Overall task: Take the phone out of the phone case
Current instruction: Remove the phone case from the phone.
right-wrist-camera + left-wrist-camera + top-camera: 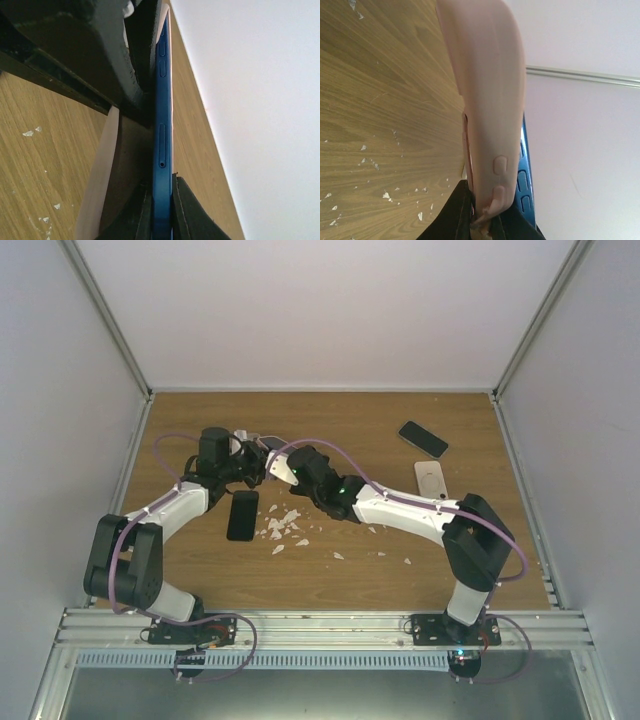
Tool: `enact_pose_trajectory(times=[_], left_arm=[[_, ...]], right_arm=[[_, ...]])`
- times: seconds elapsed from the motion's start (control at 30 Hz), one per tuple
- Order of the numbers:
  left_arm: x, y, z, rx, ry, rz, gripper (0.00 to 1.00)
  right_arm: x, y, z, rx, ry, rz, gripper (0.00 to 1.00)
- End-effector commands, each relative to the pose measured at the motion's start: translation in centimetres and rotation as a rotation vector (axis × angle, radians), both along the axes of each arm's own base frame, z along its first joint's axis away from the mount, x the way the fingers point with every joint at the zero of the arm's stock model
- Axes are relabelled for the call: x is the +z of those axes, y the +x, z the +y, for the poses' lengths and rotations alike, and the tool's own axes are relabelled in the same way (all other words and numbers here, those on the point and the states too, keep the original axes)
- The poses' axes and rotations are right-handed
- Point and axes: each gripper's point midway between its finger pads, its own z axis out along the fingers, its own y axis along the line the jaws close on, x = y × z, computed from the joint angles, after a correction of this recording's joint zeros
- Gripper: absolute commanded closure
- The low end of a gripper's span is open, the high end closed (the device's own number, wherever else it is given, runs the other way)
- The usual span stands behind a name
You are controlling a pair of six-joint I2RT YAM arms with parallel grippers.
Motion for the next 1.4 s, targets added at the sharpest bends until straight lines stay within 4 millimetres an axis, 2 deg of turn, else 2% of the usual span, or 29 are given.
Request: enact_pose_trajectory(times=[0.0, 0.3, 0.5, 0.63, 0.9, 1.13, 1.37], left_arm=[[1.7, -1.3, -1.0, -0.089, -0.009, -0.075, 1.0], [-1.1, -0.8, 0.6, -0.034, 0.101, -0.041, 1.0], [-2.7, -0.4, 1.7, 0.001, 0.164, -0.015, 1.0], [-3.4, -0.1, 2.6, 0.028, 0.2, 0.002, 1.0], [-4.0, 0.2, 3.5, 0.051, 0.252, 0.01, 1.0], [-4.5, 0.8, 4.1, 0.061, 0.313, -0.002, 1.0], [-3.5, 1.9, 4.7, 0.05, 0.404, -0.087, 1.0]], right_arm=[[4.4, 2.4, -2.2, -0.126, 0.053, -0.097, 1.0], [8.1, 3.5, -3.7, -0.159, 0.164, -0.061, 1.0], [10.8, 3.1, -4.3, -0.148, 0.223, -0.059, 0.99], [11.8, 3.1, -5.1, -0.156, 0.239, -0.065, 1.0], [13.3, 4.1, -8.1, -0.205, 0.289, -0.061, 0.99], [15.1, 4.7, -10.0, -0.219, 0.403, 0.011, 1.0], [16.2, 5.2, -13.0, -0.241, 0.524, 0.095, 1.0]])
